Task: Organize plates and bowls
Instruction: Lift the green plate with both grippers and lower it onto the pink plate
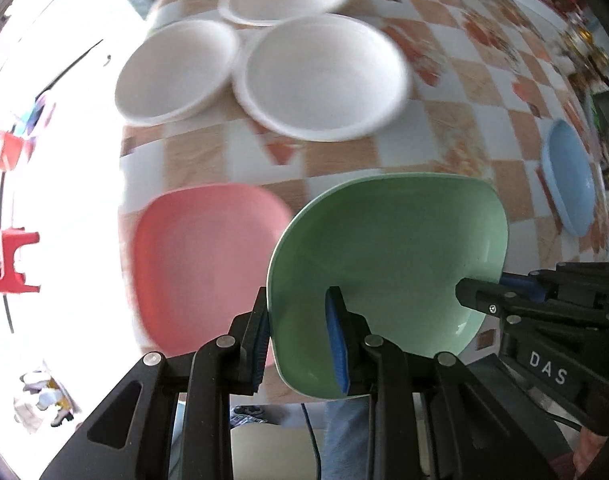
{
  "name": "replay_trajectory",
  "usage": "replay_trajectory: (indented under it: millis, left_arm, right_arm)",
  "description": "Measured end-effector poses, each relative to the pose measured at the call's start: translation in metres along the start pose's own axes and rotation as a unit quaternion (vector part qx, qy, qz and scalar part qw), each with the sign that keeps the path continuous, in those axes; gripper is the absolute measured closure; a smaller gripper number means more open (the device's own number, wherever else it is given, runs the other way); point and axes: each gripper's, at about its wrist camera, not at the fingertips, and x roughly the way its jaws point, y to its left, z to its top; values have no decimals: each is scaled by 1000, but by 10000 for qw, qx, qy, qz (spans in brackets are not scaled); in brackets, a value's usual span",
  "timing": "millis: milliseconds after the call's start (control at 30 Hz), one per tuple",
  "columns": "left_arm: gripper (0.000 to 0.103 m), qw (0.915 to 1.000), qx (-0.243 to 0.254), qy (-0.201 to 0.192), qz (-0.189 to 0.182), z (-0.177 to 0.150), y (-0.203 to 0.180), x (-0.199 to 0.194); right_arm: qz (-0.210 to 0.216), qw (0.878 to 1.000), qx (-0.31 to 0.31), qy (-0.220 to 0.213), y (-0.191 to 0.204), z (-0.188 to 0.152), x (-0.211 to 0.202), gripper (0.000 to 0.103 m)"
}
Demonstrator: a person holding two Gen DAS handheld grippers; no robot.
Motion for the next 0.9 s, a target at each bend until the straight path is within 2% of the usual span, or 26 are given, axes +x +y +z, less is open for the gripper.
replay_trajectory:
  millis: [100, 167, 200, 300, 367, 400, 467, 533, 600, 667, 900]
  left_arm:
    - [74, 9996, -225, -12, 173, -24, 26, 17]
    - [74, 9990, -337, -28, 276, -32, 47, 12]
    - [74, 9987, -410, -28, 307, -32, 69, 4]
    - [74, 9981, -494, -1, 380, -18, 75, 23]
    - [74, 9975, -541, -19, 463, -22, 88, 22]
    - [74, 9975, -502, -32, 501, -8, 85, 17]
    - [74, 9970, -556, -20, 539, -2, 87, 32]
    - [74, 9967, -617, -43, 530, -5, 96, 34]
    - [74, 9967, -615, -69, 529, -4, 99, 41]
    - [74, 9971, -560, -103, 506, 10, 103, 55]
    - [74, 9981, -331, -195, 489, 22, 120, 81]
  right_arm:
    - [39, 9997, -220, 16, 39, 10, 6, 89]
    - [35, 9993, -377, 23, 64, 18, 9, 89]
    - [30, 9990, -444, 24, 76, 22, 10, 89]
    - [-65, 9982, -593, -65, 111, 22, 12, 89]
    - [-119, 9978, -641, -127, 125, 24, 16, 89]
    - [-141, 9976, -666, -135, 132, 21, 24, 89]
    - [-179, 9971, -718, -148, 143, 15, 43, 89]
    - [-227, 9967, -769, -134, 174, 31, 62, 89]
    - [-246, 9967, -763, -108, 181, 33, 76, 89]
    - [-245, 9970, -733, -82, 178, 26, 79, 89]
    - [-259, 9975, -660, -12, 160, 20, 88, 89]
